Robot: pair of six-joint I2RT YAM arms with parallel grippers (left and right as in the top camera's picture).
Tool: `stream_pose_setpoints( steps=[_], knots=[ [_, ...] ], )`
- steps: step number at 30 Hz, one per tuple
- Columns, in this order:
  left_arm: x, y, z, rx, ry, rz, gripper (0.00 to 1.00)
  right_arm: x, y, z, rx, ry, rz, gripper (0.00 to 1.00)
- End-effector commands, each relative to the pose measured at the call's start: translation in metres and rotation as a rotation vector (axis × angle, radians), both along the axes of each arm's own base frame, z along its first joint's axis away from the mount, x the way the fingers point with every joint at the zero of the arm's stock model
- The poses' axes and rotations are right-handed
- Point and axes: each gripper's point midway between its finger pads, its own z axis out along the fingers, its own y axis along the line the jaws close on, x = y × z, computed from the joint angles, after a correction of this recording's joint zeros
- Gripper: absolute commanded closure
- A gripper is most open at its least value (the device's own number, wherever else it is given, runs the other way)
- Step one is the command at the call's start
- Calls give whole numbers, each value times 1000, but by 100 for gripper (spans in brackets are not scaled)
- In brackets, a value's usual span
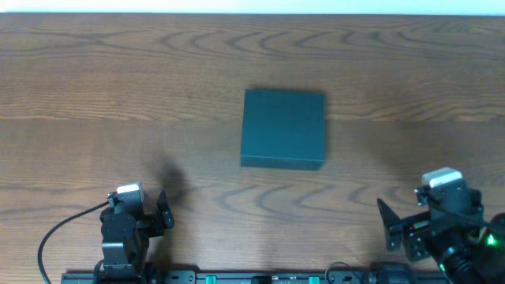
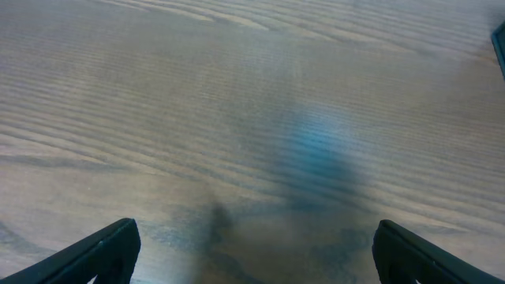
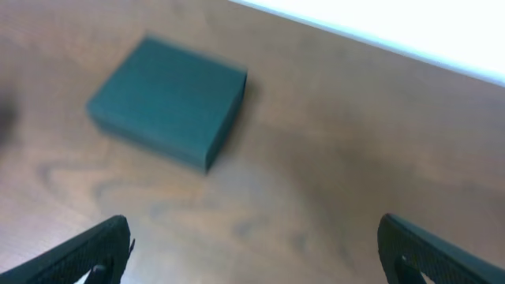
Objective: Pack container
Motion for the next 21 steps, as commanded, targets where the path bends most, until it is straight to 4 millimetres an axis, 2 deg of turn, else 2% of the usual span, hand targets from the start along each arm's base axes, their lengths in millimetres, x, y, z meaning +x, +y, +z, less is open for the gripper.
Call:
stream_pose_setpoints(
  steps=[1,5,8,14,21],
  knots=[
    [-1,0,-4,9,9,-10,5,4,10,-14,13,-63,61,1],
    [-1,0,-4,9,9,-10,5,17,13,-43,18,-168,80,1],
    [-1,0,-4,9,8,-10,5,22,11,-80,11,-194,70,1],
    [-1,0,-4,9,9,-10,5,30,10,-141,31,-186,53,1],
    [-1,0,-4,9,9,-10,5,44,9,-194,75,-139,28,1]
  ],
)
